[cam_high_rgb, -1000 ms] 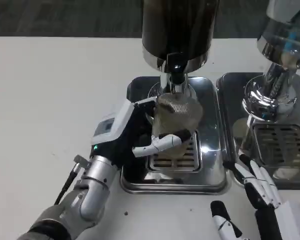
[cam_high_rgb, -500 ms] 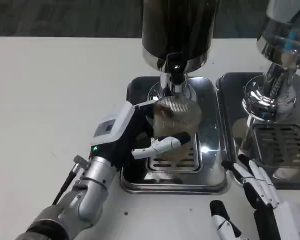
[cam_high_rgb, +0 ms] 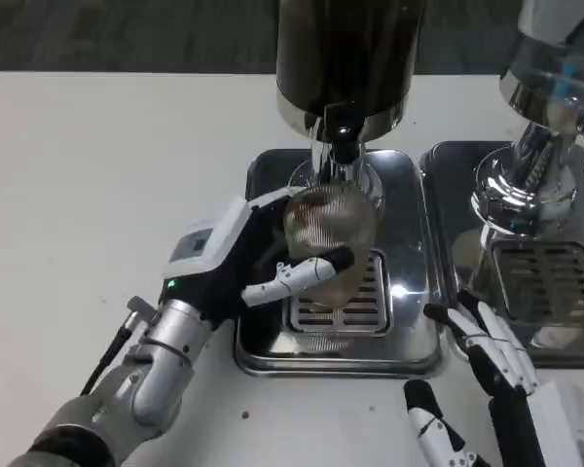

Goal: Grasp the cup under the faucet to collect the drink, then remove the cup.

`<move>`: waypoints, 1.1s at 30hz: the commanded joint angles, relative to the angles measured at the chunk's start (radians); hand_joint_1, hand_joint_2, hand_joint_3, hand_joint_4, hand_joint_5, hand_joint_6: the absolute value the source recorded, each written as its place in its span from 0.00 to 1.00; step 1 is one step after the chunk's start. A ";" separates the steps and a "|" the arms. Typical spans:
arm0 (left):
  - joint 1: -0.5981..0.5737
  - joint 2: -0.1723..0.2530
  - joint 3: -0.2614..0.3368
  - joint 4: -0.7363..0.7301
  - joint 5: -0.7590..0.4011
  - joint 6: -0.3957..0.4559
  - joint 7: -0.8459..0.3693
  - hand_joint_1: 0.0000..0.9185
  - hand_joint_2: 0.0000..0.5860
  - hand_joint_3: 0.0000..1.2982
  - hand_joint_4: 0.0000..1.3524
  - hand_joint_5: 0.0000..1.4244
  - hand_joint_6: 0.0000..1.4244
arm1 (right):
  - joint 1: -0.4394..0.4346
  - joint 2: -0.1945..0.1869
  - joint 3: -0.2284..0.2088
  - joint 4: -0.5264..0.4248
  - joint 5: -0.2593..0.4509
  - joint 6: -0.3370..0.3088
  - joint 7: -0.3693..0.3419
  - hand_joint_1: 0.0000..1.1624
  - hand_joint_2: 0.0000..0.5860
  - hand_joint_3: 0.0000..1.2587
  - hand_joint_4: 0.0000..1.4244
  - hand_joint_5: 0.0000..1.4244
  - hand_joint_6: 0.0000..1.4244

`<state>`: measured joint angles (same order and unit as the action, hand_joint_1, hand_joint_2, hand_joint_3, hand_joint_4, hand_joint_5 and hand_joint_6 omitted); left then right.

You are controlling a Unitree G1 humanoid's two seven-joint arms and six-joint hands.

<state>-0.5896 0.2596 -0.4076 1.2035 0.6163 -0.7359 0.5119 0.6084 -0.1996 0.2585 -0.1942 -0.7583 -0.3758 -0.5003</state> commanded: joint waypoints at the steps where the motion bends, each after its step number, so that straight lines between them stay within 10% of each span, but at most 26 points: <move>1: 0.027 0.024 0.002 -0.034 -0.013 -0.036 -0.028 0.00 0.09 0.18 0.18 0.24 0.15 | -0.006 -0.003 0.004 0.015 0.008 -0.002 0.010 0.19 0.68 0.18 0.05 0.07 0.20; 16: 0.106 0.098 0.052 -0.172 -0.057 -0.111 -0.055 0.00 0.09 0.16 0.15 0.21 0.12 | -0.025 0.000 0.007 0.037 0.016 -0.009 0.010 0.19 0.68 0.18 0.05 0.07 0.19; 33: 0.252 0.273 0.259 -0.468 -0.338 -0.318 -0.313 0.00 0.17 0.20 0.19 0.21 0.17 | -0.067 -0.004 0.004 0.081 0.029 -0.029 -0.003 0.19 0.68 0.18 0.06 0.07 0.20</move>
<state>-0.3359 0.4977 -0.1799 0.7770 0.3329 -0.9902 0.2534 0.5504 -0.2017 0.2644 -0.1243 -0.7368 -0.3856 -0.4893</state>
